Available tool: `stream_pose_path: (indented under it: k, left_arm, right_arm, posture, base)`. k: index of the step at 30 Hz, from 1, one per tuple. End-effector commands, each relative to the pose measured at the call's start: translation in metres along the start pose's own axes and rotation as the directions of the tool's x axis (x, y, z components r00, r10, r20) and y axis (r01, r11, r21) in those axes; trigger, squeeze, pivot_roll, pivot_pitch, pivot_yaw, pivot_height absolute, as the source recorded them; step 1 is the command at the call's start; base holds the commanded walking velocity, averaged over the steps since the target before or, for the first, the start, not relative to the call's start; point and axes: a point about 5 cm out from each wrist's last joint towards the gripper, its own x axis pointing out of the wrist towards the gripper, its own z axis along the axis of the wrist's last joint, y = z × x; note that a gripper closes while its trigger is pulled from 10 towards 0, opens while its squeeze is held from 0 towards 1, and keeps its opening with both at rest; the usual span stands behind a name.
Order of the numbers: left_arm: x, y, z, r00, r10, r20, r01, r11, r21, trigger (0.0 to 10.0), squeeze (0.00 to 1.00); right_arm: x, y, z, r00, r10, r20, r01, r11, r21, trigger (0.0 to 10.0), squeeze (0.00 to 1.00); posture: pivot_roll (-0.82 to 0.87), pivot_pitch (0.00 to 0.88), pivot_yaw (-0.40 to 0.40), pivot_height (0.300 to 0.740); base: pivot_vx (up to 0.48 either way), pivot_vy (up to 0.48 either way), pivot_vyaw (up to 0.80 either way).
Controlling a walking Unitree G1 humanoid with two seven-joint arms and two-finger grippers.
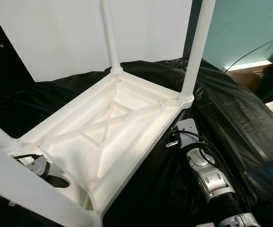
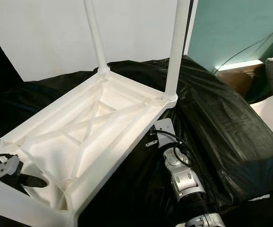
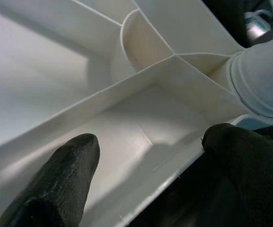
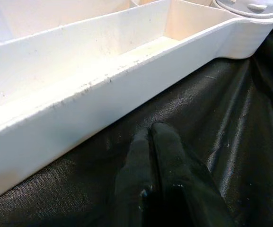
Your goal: Building children table
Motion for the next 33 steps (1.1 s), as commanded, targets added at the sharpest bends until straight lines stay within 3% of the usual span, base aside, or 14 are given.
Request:
stream_pose_path:
  k: [1, 3, 7, 8, 9, 11, 12, 13, 15, 28, 33]
  left_arm:
    - [0.012, -0.002, -0.006, 0.998, -0.052, -0.036, 0.052, 0.999, -0.003, 10.0, 0.87]
    - [0.025, 0.002, -0.013, 0.994, -0.041, -0.100, 0.042, 0.999, 0.012, 10.0, 0.78]
    - [0.033, 0.006, -0.017, 0.990, -0.013, -0.141, 0.019, 0.999, 0.035, 10.0, 0.78]
    - [0.033, 0.007, -0.017, 0.987, 0.000, -0.161, 0.008, 0.999, 0.047, 9.4, 0.43]
    - [0.025, 0.009, -0.013, 0.989, 0.012, -0.149, -0.004, 0.999, 0.051, 10.0, 0.00]
    - [0.020, 0.010, -0.009, 0.990, 0.020, -0.140, -0.012, 0.998, 0.054, 10.0, 0.00]
    - [0.012, 0.012, 0.000, 0.997, 0.029, -0.070, -0.026, 0.999, 0.048, 10.0, 0.00]
    - [0.012, 0.012, 0.000, 0.997, 0.029, -0.070, -0.026, 0.999, 0.048, 10.0, 0.00]
    - [-0.009, 0.010, 0.020, 0.997, 0.023, 0.068, -0.026, 0.998, 0.051, 10.0, 0.00]
    - [-0.028, 0.006, 0.022, 0.993, 0.049, 0.108, -0.051, 0.999, 0.019, 10.0, 0.02]
    - [-0.033, 0.002, 0.020, 0.997, 0.046, 0.057, -0.048, 0.999, 0.021, 10.0, 0.04]
  right_arm:
    - [0.001, -0.001, -0.001, 1.000, 0.002, -0.014, -0.002, 1.000, 0.009, 10.0, 0.00]
    - [0.001, -0.001, 0.000, 1.000, 0.001, -0.010, -0.001, 1.000, 0.013, 10.0, 0.00]
    - [0.001, -0.001, 0.001, 1.000, 0.001, -0.008, -0.001, 1.000, 0.015, 10.0, 0.00]
    - [0.001, -0.001, 0.001, 1.000, 0.000, -0.007, 0.000, 1.000, 0.017, 10.0, 0.00]
    - [0.000, -0.001, 0.000, 1.000, 0.000, -0.009, 0.000, 1.000, 0.018, 10.0, 0.00]
    - [-0.001, -0.001, 0.000, 1.000, -0.001, -0.010, 0.001, 1.000, 0.018, 10.0, 0.00]
    - [-0.002, -0.001, -0.001, 1.000, -0.001, -0.013, 0.001, 1.000, 0.019, 10.0, 0.00]
    - [-0.002, -0.001, -0.001, 1.000, -0.001, -0.013, 0.001, 1.000, 0.019, 10.0, 0.00]
    - [-0.002, -0.001, -0.005, 1.000, -0.001, -0.023, 0.002, 1.000, 0.019, 10.0, 0.00]
    - [-0.002, 0.005, -0.006, 1.000, 0.012, -0.028, -0.012, 1.000, 0.023, 10.0, 0.00]
    - [-0.003, 0.004, -0.008, 0.999, 0.014, -0.034, -0.013, 1.000, 0.021, 10.0, 0.00]
  posture:
    - [-0.02, 0.005, 0.037, 0.740]
    - [-0.03, 0.006, 0.036, 0.740]
    - [-0.03, 0.006, 0.037, 0.740]
    - [-0.04, 0.006, 0.036, 0.740]
    - [-0.04, 0.008, 0.036, 0.740]
    - [-0.04, 0.008, 0.037, 0.740]
    - [-0.04, 0.009, 0.038, 0.740]
    - [-0.04, 0.009, 0.038, 0.740]
    - [-0.04, 0.011, 0.039, 0.740]
    - [-0.03, 0.018, 0.041, 0.740]
    - [-0.03, 0.019, 0.037, 0.740]
  base:
    - [0.000, 0.000, 0.00]
    - [0.000, 0.000, 0.00]
    - [0.000, 0.000, 0.00]
    - [0.000, 0.000, 0.00]
    - [0.000, 0.000, 0.00]
    - [0.000, 0.000, 0.00]
    - [0.000, 0.000, 0.00]
    - [0.000, 0.000, 0.00]
    - [0.000, 0.000, 0.00]
    - [0.000, 0.000, 0.00]
    - [0.000, 0.000, 0.00]
